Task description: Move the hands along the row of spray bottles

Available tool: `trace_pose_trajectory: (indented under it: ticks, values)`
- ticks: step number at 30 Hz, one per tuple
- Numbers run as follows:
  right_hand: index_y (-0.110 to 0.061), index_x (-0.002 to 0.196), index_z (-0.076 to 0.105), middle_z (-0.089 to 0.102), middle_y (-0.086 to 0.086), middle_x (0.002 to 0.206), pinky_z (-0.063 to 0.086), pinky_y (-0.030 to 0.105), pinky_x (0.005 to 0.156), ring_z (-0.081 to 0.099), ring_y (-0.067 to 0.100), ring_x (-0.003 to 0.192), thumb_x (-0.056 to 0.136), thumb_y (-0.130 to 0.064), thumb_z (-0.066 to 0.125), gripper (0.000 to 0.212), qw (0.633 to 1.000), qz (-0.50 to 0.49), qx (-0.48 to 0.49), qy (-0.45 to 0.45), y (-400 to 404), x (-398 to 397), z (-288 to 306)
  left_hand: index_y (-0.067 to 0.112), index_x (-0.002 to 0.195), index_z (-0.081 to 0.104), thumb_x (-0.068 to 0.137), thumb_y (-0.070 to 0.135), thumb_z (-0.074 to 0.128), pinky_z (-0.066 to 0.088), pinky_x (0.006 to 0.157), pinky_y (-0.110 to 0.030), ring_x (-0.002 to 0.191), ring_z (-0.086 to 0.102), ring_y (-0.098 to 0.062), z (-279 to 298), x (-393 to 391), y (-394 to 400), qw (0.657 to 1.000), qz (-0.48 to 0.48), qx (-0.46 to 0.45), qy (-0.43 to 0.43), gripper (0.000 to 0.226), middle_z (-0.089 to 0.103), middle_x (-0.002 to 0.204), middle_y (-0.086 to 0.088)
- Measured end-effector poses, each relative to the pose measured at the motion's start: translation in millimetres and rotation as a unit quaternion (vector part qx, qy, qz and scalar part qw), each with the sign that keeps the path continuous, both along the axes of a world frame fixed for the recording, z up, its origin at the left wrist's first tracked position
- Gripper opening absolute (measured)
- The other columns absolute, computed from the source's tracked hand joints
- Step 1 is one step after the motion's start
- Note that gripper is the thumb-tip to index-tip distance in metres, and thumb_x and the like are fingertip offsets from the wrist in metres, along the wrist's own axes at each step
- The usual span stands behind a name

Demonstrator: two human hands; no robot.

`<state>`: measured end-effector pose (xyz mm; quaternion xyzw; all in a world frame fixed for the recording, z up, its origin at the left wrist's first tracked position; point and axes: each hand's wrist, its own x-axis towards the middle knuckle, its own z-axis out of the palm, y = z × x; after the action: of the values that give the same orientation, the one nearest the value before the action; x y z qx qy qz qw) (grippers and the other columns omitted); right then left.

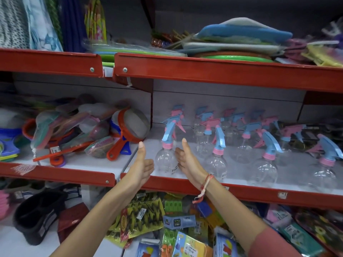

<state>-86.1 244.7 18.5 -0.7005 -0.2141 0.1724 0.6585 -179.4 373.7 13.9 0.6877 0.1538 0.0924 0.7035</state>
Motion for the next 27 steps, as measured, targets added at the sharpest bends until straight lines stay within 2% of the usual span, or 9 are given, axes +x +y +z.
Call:
trace_pose_trajectory:
  ticks: [5, 10, 13, 18, 22, 27]
  values:
    - [-0.007, 0.148, 0.021, 0.026, 0.007, 0.157, 0.021, 0.022, 0.110, 0.025, 0.016, 0.144, 0.096, -0.056, 0.011, 0.073, 1.000, 0.017, 0.007, 0.000, -4, -12, 6, -0.003, 0.142, 0.031, 0.081, 0.073, 0.008, 0.024, 0.116, -0.035, 0.140, 0.034, -0.026, 6, 7, -3, 1.000, 0.000, -0.014, 0.002, 0.099, 0.033, 0.152, -0.020]
    - [-0.012, 0.151, 0.010, 0.013, 0.008, 0.160, 0.013, 0.033, 0.120, 0.017, 0.017, 0.147, 0.092, -0.061, 0.014, 0.077, 1.000, 0.023, 0.013, 0.007, -10, -18, 0, -0.004, 0.142, 0.028, 0.081, 0.073, 0.004, 0.020, 0.117, -0.036, 0.142, 0.030, -0.026, 11, 15, 1, 1.000, 0.007, -0.009, 0.004, 0.101, 0.029, 0.154, -0.020]
    - [-0.012, 0.151, 0.013, 0.015, 0.007, 0.160, 0.014, 0.033, 0.121, 0.019, 0.016, 0.146, 0.091, -0.064, 0.015, 0.079, 1.000, 0.024, 0.006, 0.006, -12, -24, -4, -0.003, 0.143, 0.028, 0.080, 0.074, 0.004, 0.018, 0.118, -0.037, 0.143, 0.029, -0.026, 11, 21, 5, 1.000, 0.014, -0.002, -0.001, 0.102, 0.028, 0.154, -0.019]
    - [-0.020, 0.150, 0.017, 0.021, 0.002, 0.159, 0.015, 0.040, 0.121, 0.023, 0.015, 0.145, 0.084, -0.073, 0.019, 0.084, 1.000, 0.006, -0.015, -0.006, -8, -26, -13, -0.003, 0.143, 0.026, 0.081, 0.073, 0.004, 0.016, 0.119, -0.037, 0.143, 0.029, -0.025, 11, 24, 4, 1.000, 0.027, 0.013, -0.003, 0.100, 0.028, 0.154, -0.019]
    - [-0.022, 0.149, 0.020, 0.024, 0.002, 0.158, 0.015, 0.042, 0.121, 0.023, 0.016, 0.145, 0.080, -0.079, 0.019, 0.090, 1.000, -0.003, -0.024, -0.007, -8, -23, -14, -0.004, 0.143, 0.025, 0.086, 0.066, 0.002, 0.013, 0.120, -0.035, 0.144, 0.025, -0.023, 12, 23, -5, 0.999, 0.023, 0.022, -0.011, 0.093, 0.025, 0.155, -0.019]
    - [-0.024, 0.149, 0.024, 0.028, 0.002, 0.157, 0.018, 0.041, 0.120, 0.027, 0.018, 0.144, 0.075, -0.082, 0.019, 0.094, 0.998, -0.010, -0.053, -0.016, -8, -24, -14, -0.004, 0.138, 0.036, 0.087, 0.064, 0.003, 0.013, 0.121, -0.038, 0.142, 0.030, -0.023, 11, 23, -9, 0.998, 0.025, 0.057, -0.021, 0.092, 0.032, 0.152, -0.018]
